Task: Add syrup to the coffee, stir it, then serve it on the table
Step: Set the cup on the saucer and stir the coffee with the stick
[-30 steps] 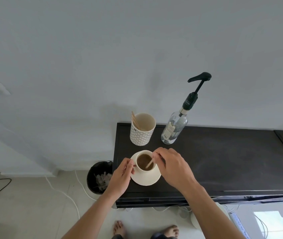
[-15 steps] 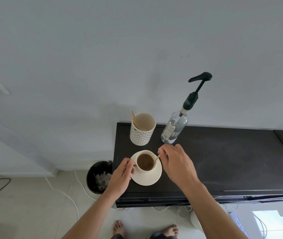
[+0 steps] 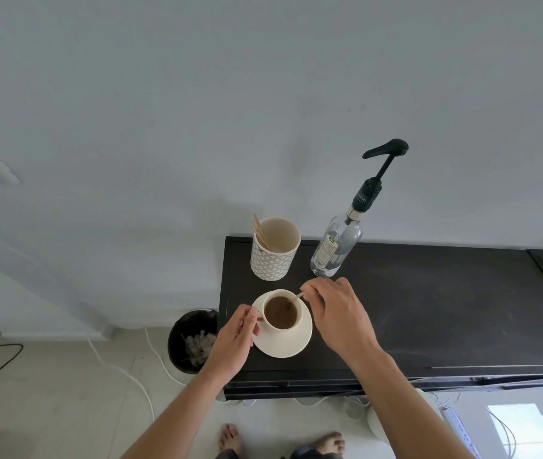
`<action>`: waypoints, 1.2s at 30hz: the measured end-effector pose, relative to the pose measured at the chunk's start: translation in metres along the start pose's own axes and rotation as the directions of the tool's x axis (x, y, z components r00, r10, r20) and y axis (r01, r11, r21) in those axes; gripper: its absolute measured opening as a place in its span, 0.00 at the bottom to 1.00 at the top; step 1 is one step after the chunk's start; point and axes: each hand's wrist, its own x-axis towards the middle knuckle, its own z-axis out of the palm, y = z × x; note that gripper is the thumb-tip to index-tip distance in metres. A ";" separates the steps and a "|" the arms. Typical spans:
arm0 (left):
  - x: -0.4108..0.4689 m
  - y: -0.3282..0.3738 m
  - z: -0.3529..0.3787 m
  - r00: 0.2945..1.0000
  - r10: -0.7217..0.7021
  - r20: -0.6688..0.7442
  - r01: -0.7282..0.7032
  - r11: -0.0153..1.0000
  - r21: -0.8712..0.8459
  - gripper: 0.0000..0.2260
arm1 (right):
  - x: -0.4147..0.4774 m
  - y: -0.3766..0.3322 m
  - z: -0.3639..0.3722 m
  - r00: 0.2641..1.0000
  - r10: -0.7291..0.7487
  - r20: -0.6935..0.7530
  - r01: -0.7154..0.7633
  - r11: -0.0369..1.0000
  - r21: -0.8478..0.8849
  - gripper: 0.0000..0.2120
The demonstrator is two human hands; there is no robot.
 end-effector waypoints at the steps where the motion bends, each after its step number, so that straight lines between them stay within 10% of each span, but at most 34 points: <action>1: 0.000 0.001 0.000 1.000 -0.001 -0.001 0.001 1.000 0.010 0.18 | 0.000 -0.001 0.002 0.998 -0.012 0.056 0.009 0.999 0.054 0.10; 5: 0.001 0.000 -0.001 1.000 -0.002 0.002 0.002 1.000 0.027 0.17 | -0.002 -0.005 0.000 0.980 -0.053 0.194 0.037 0.996 0.084 0.09; 10: 0.000 -0.001 0.000 1.000 -0.005 -0.001 0.005 1.000 0.016 0.16 | 0.001 0.003 -0.004 1.000 -0.021 0.001 0.021 0.993 -0.117 0.11; 17: 0.000 0.001 -0.002 1.000 0.001 -0.003 -0.001 1.000 0.016 0.16 | -0.001 -0.004 -0.001 0.982 -0.069 0.173 0.053 0.994 0.099 0.09; 23: 0.000 0.001 -0.001 1.000 0.000 -0.001 0.000 1.000 0.001 0.16 | 0.002 0.001 -0.002 0.999 -0.025 -0.035 0.022 0.996 -0.089 0.11; 29: 0.000 0.001 -0.003 1.000 -0.006 0.002 0.006 1.000 -0.016 0.15 | -0.001 -0.005 0.000 0.980 -0.076 0.183 0.060 0.994 0.090 0.11; 36: 0.000 0.001 -0.001 1.000 -0.017 0.005 0.017 0.999 -0.032 0.16 | 0.002 -0.001 -0.001 0.999 -0.032 -0.005 0.031 0.999 -0.036 0.11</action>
